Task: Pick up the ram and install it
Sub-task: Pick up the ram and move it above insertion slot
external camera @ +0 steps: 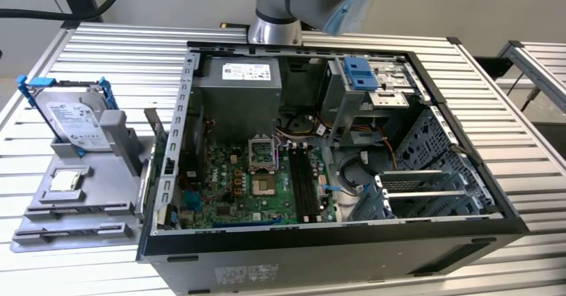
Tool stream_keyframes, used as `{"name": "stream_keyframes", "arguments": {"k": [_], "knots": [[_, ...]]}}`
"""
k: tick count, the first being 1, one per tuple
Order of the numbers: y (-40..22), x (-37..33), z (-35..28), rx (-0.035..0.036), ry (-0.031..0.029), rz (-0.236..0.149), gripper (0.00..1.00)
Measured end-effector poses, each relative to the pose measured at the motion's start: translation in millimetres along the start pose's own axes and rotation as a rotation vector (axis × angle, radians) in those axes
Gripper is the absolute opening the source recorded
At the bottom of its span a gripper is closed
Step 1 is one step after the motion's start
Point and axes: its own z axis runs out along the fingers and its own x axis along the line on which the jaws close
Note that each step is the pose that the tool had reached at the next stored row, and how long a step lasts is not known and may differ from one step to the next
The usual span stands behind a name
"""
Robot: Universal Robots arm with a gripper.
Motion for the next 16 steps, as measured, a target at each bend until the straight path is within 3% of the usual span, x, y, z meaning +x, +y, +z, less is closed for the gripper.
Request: {"name": "stream_keyframes", "arguments": {"k": [8,16], "knots": [[0.0,0.0,0.0,-0.0006,0.0057,-0.117,0.00],[0.0,0.0,-0.2,-0.0012,0.0101,-0.210,0.00]]}}
